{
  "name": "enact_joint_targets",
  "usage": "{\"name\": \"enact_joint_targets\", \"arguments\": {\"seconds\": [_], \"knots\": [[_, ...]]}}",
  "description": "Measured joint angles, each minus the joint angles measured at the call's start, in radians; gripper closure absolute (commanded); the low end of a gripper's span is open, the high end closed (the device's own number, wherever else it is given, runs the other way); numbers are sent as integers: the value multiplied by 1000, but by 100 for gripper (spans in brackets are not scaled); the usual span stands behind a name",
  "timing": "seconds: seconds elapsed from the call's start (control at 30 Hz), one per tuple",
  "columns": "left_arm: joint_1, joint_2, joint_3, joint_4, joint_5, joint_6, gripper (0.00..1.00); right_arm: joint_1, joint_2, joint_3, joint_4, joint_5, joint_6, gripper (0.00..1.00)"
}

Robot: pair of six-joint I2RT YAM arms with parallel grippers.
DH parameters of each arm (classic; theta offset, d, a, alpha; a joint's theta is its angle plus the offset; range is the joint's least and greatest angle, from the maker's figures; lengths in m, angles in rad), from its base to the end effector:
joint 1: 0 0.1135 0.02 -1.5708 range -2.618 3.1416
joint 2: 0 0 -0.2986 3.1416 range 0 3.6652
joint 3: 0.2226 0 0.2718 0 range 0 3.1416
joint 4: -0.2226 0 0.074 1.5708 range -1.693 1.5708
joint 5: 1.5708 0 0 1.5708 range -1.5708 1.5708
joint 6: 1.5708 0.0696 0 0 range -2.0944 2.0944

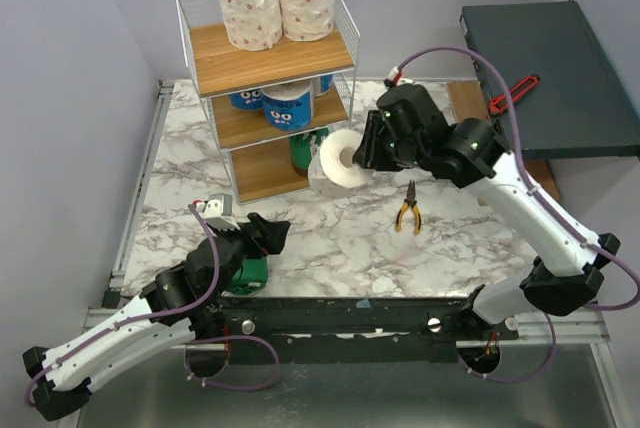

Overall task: Place and organize the paper towels onto the shelf
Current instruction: Pick up the paper towel from the center of the board, then place the paper towel on the shelf.

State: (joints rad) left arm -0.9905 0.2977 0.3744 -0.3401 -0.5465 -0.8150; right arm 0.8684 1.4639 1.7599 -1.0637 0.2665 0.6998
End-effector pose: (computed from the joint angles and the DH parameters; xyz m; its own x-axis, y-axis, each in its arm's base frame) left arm 0.0977 -0.0831 0.2465 -0.4177 -0.4969 -0.7607 0.1975 0.7675 -0.6098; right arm 0.2244 0.2368 0.4471 -0.7386 0.0891 -0.6682 -0.1807 0.9288 0.3235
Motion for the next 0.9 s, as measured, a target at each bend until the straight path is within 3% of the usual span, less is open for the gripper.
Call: {"name": "enact_joint_targets", "arguments": {"seconds": [0.4, 0.67, 0.9], "knots": [[0, -14, 101, -22, -69, 98, 7, 0, 196, 708, -195, 2, -116, 64], [0, -5, 229, 52, -132, 267, 6, 0, 235, 704, -130, 2, -125, 63], [0, 23, 275, 262, -169, 494, 3, 0, 230, 690, 27, 2, -122, 62]]}}
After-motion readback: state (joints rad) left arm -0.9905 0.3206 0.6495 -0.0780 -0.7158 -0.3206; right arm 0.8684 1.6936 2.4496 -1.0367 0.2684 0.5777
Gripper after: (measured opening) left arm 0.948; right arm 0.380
